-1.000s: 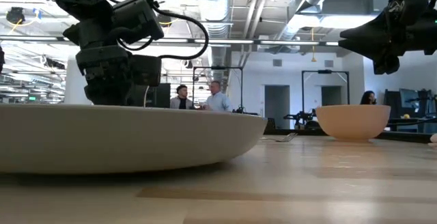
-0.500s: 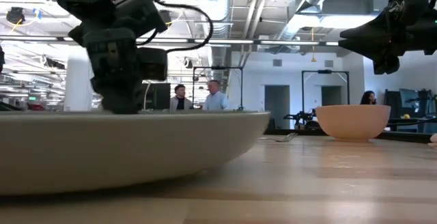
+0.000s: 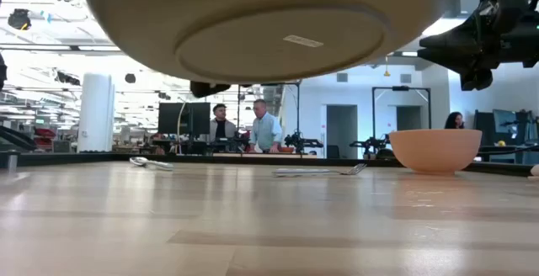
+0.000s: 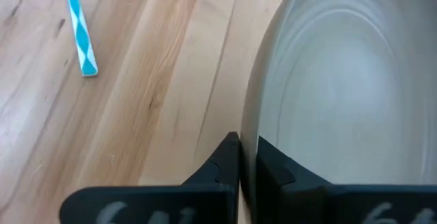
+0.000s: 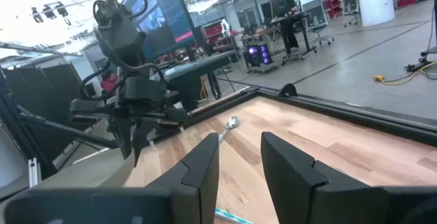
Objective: Set table place
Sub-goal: Move the gray plate to the center of the table
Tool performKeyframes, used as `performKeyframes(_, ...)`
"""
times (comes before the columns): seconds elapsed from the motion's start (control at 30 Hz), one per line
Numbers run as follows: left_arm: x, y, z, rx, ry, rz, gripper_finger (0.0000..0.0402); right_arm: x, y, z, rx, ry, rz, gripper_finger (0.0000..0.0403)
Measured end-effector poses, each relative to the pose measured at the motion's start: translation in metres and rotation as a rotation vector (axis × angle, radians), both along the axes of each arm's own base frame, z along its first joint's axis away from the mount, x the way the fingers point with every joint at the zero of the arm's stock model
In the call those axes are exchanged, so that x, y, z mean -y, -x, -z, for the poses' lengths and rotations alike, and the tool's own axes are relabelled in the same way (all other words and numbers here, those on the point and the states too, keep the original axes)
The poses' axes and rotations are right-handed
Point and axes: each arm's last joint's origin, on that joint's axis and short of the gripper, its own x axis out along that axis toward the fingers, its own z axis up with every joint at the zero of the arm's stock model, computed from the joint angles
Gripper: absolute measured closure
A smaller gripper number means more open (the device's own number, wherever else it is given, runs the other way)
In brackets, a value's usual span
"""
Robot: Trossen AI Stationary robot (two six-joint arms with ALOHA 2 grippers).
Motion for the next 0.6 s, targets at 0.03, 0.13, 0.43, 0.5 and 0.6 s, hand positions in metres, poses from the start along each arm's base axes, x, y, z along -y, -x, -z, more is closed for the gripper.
performKeyframes(0.03,0.000,-0.005,0.001,-0.018,-0.004,0.012,0.0401,0.000,0.000,0.000,-0.002,0.002,0.000,0.0270)
performKeyframes(0.13,-0.001,-0.020,0.012,-0.103,-0.027,0.042,0.0401,0.000,0.000,0.000,0.001,0.000,0.000,0.0269)
performKeyframes(0.43,-0.001,-0.052,0.041,-0.135,-0.034,0.096,0.0401,0.000,0.000,0.000,0.001,-0.005,-0.001,0.0269)
performKeyframes(0.5,0.000,-0.055,0.045,-0.136,-0.036,0.098,0.0401,0.000,0.000,0.000,0.001,-0.005,-0.001,0.0268)
performKeyframes(0.6,0.001,-0.052,0.049,-0.170,-0.066,0.096,0.0401,0.000,0.000,0.000,0.000,-0.001,-0.001,0.0269)
